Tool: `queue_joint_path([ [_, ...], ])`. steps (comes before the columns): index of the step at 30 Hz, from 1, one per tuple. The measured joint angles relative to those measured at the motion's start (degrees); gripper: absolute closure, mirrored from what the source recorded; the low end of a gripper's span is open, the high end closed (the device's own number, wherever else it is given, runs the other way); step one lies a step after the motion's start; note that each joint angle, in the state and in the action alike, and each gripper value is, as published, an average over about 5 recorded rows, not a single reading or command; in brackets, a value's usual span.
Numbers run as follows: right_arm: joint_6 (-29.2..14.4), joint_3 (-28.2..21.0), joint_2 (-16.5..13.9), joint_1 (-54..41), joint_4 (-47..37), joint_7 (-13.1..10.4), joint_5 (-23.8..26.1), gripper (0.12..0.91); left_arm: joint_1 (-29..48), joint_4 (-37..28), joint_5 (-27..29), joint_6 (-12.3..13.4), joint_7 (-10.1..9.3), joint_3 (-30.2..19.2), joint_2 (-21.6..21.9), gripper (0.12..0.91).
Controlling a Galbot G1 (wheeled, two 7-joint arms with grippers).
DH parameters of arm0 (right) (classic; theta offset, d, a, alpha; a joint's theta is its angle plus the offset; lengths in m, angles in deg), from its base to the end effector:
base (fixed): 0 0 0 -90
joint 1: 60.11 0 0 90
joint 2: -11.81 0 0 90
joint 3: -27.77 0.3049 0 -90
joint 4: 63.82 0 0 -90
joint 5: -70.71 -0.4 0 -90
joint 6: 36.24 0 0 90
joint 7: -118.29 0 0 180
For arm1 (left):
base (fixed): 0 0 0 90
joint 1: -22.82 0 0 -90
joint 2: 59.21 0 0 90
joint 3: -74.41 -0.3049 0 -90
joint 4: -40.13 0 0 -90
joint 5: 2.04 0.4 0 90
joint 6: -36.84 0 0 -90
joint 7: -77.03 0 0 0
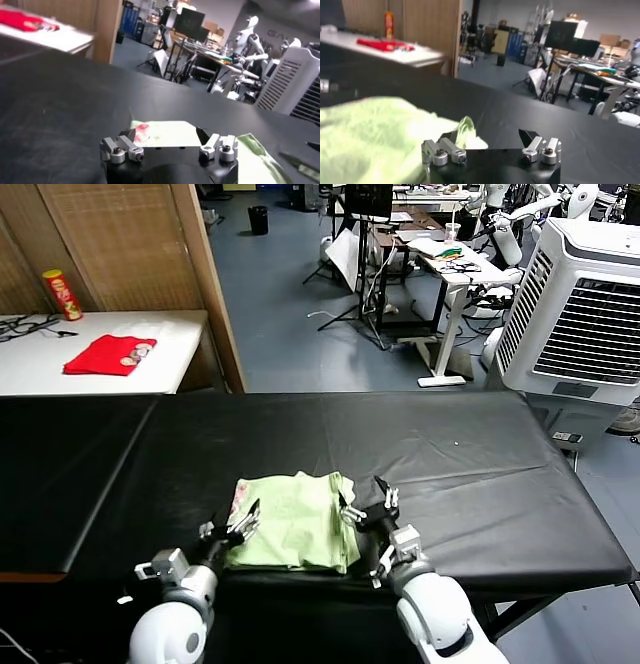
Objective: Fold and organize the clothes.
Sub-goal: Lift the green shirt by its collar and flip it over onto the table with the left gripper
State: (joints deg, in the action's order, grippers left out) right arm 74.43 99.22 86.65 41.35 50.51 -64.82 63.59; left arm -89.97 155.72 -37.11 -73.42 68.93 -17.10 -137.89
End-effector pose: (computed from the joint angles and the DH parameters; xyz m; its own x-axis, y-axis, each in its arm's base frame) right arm 0.3058 0.0753 -0.2309 -0.9261 -0.3129 0.2107 -0.3335 0.9402 -0.0693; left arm 0.2816 0.0166 -0.2609 -0.9343 0.1205 0.3356 -0.0183 0.9237 -0.3826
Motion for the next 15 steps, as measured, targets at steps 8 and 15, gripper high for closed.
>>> queue_joint_path([
  [8,-1.1,1.5,-0.5,1.8,1.9,0.4,-1.9,0.227,0.1,-1.7,-13.5,-1.6,-0.18,3.4,0.0,0.232],
  [15,-1.3,1.5,0.0,2.0,2.1,0.4,-1.5,0.227,-0.1,-2.6,-21.9,-2.9,-0.76,5.2,0.1,0.433],
])
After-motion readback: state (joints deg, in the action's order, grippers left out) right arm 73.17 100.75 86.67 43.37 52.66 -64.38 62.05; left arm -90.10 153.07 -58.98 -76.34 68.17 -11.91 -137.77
